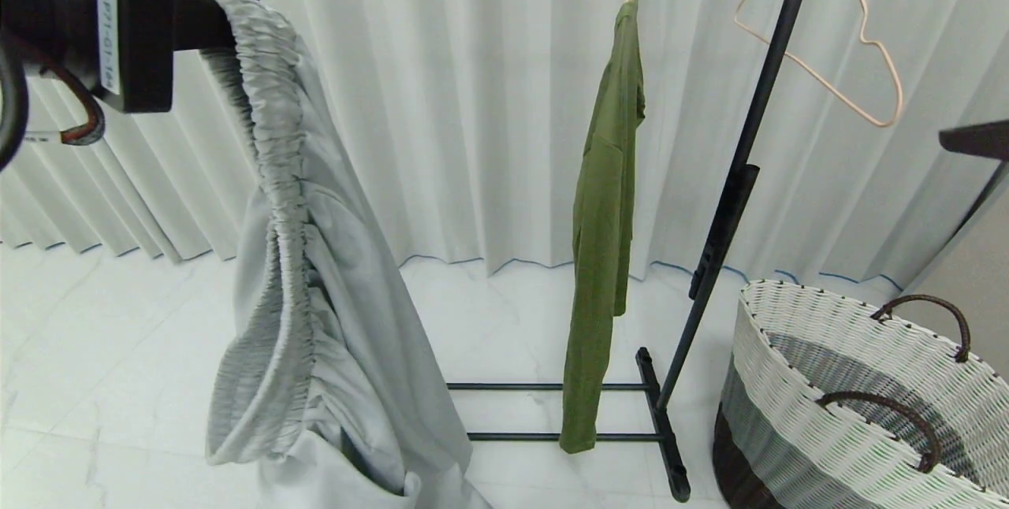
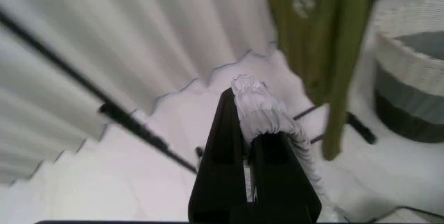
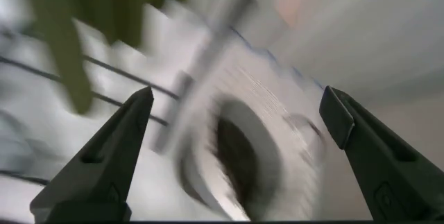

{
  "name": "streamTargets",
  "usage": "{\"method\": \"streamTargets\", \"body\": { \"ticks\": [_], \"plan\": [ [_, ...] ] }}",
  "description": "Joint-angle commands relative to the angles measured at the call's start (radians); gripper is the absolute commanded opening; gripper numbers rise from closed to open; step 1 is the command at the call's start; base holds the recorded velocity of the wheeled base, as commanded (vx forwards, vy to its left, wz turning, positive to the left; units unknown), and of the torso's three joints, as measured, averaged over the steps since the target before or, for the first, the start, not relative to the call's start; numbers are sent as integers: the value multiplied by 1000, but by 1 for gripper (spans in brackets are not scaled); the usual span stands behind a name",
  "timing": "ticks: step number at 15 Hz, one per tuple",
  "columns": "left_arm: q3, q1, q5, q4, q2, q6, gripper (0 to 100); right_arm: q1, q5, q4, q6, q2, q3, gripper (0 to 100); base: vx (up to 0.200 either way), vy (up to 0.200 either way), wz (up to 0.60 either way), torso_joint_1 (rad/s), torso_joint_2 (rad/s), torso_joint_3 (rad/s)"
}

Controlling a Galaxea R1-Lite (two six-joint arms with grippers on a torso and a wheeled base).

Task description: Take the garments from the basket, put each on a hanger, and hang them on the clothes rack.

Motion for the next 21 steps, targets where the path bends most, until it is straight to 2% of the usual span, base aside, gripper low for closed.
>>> {"method": "streamTargets", "body": {
  "ticks": [1, 3, 5, 8, 11, 14, 17, 21],
  "plan": [
    [35, 105, 13, 1, -49, 1, 0, -173, -61, -6, -39, -79, 129, 100, 0, 0, 0, 0, 0, 0],
    [87, 154, 15, 1, -82, 1, 0, -239, -67, -6, -44, -98, 181, 100, 0, 0, 0, 0, 0, 0],
    [121, 165, 15, 1, -105, 0, 0, -283, -63, -7, -44, -101, 207, 100, 0, 0, 0, 0, 0, 0],
    [126, 165, 13, 1, -111, -2, 0, -295, -54, -13, -37, -96, 219, 100, 0, 0, 0, 0, 0, 0],
    [158, 163, 9, 0, -128, -5, 0, -312, 5, -13, -19, -96, 224, 100, 0, 0, 0, 7, -6, -17],
    [190, 152, 9, -2, -151, 0, 0, -363, 11, -26, 7, -73, 224, 100, 0, 0, 0, 111, -321, -217],
    [189, 151, 9, -2, -151, 3, 0, -412, 62, -98, 15, -43, 224, 100, 0, 0, 0, 160, -442, -281],
    [190, 148, 9, -2, -150, 9, 0, -423, 86, -167, 50, -4, 222, 100, 0, 0, 0, 185, -463, -282]
  ]
}}
